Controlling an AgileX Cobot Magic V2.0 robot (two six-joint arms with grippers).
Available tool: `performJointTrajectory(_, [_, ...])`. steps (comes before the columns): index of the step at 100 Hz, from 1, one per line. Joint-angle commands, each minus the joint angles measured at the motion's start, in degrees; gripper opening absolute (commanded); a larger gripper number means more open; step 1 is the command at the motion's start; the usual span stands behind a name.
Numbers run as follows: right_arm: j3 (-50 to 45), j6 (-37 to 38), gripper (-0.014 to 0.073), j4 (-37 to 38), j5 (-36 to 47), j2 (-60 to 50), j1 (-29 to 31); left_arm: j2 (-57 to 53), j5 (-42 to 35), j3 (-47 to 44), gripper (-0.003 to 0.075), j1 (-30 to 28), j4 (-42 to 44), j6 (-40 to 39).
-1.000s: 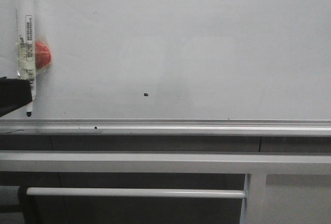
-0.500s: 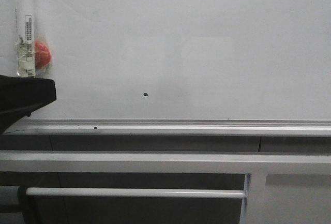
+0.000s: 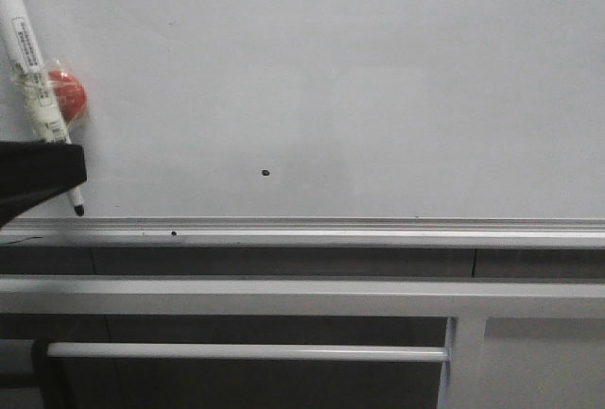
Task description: Write number 1 on whiteboard
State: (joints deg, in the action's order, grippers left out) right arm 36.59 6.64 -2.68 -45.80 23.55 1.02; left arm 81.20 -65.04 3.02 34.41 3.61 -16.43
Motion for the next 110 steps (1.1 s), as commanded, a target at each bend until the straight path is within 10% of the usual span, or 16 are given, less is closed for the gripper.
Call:
performJointTrajectory(1, [1.81, -0.55, -0.0064, 0.15, 3.92, 0.94, -0.20, -0.86, -12.47, -1.03, -0.0020, 0.49, 1.86, 0.21])
performJointTrajectory(88, [1.70, -1.25, -0.0063, -9.61, 7.08, 2.12, -0.20, -0.86, -4.50, -3.38, -0.0020, 0.49, 23.65, 5.77])
performJointTrajectory(110, [1.70, -31.70, -0.0064, -31.23, -0.27, 5.25, -0.20, -0.86, 3.96, 1.65, -0.0020, 0.49, 31.16, 5.67])
